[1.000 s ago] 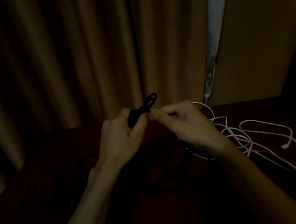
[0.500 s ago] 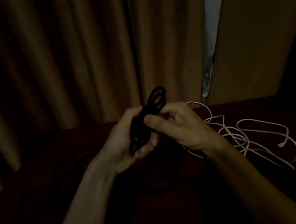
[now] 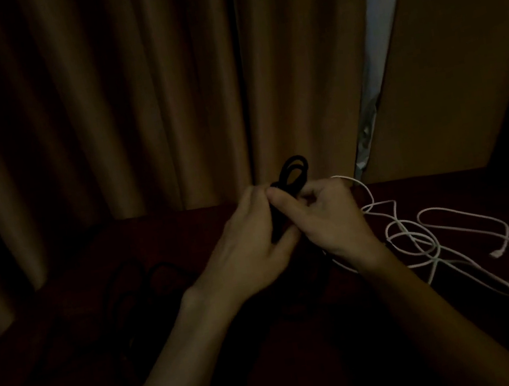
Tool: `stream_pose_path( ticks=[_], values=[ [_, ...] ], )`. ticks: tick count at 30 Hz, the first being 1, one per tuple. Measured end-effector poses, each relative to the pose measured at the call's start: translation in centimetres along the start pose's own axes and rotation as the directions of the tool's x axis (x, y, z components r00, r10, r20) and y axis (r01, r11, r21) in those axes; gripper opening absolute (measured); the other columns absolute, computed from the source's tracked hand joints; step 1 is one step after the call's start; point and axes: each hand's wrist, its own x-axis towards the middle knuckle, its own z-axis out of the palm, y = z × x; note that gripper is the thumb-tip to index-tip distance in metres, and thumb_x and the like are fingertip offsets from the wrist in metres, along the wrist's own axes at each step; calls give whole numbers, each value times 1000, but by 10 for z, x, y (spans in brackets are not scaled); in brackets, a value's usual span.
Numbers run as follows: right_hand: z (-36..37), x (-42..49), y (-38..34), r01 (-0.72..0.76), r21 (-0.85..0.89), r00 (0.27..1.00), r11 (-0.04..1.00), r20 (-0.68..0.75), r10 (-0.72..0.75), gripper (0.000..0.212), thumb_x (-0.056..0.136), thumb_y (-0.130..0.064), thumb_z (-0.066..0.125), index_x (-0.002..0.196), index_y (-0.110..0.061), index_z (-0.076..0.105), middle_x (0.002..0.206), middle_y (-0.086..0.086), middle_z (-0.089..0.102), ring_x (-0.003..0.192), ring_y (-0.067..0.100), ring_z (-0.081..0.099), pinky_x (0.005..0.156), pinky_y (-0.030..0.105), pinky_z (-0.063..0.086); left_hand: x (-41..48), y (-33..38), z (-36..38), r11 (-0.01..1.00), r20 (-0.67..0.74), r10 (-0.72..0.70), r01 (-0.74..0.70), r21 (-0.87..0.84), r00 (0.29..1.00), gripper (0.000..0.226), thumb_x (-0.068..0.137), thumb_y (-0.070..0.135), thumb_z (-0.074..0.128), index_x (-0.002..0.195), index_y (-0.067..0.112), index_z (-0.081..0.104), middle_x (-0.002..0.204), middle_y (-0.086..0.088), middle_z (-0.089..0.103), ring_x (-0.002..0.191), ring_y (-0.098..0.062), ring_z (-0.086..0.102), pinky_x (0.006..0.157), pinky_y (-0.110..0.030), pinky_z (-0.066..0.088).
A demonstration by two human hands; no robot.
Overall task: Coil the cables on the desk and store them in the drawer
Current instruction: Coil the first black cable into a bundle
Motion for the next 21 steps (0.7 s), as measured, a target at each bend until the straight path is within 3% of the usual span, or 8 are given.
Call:
stream_pose_path(
  ticks=[3,7,9,12,14,16,18,21],
  values=[
    [2,-4,-2,-37,14,998,999,-51,38,50,83,-46,77,56,-7,63,54,9,60,51,14,53,51,32,39,-2,-2,6,998,-33,-33,31,-57,999,56,94,49,46,141,21,32,137,-1,51,120,-14,57,98,-37,52],
    [-1,-4,-11,-47,51,998,998,-37,49,52,85,-45,75,50,-12,54,47,-4,48,46,8,43,45,23,32,-1,0,0,992,-48,21,-27,-126,999,18,102,38,48,115,29,39,109,9,59,94,-2,62,77,-23,52],
    [-3,-3,-13,-45,60,998,997,47,43,54,83,-52,66,60,-4,60,54,3,53,53,12,47,52,28,36,-1,1,-7,988,-67,14,-24,-152,998,11,104,35,48,111,28,42,96,12,61,82,0,62,65,-13,45],
    [-6,-3,-10,-98,98,960,990,273,67,45,93,-48,56,85,-7,74,66,13,63,61,16,57,59,31,43,-1,-6,-17,980,-116,-48,24,-199,992,9,105,34,47,105,26,49,74,8,60,64,-3,60,53,-16,42],
    [-9,-2,-7,-189,199,926,961,361,107,32,95,-42,56,87,-17,73,55,2,44,49,8,39,49,24,32,-1,-9,-22,964,-117,-93,60,-259,989,12,105,35,47,103,24,53,72,4,63,61,-9,61,54,-27,50],
    [-11,1,-2,-254,305,917,918,379,127,24,97,-36,62,87,-16,69,58,-4,33,48,6,28,47,21,24,-2,-7,-25,933,-105,-128,84,-350,986,16,106,32,47,102,18,55,68,6,63,58,-11,60,53,-25,48],
    [-13,3,2,-272,401,925,875,361,122,18,93,-28,65,96,-10,63,59,-6,36,46,5,27,46,21,21,-2,2,-26,863,-68,-165,110,-493,984,19,106,26,46,99,11,55,63,6,60,55,-12,57,52,-23,45],
    [-16,3,4,-308,522,909,795,409,84,41,88,-22,66,127,-11,60,70,-7,51,45,4,27,46,22,18,0,11,-23,687,36,-184,155,-710,982,26,108,25,43,92,7,53,65,-3,55,51,-18,51,48,-26,41]
  ],
)
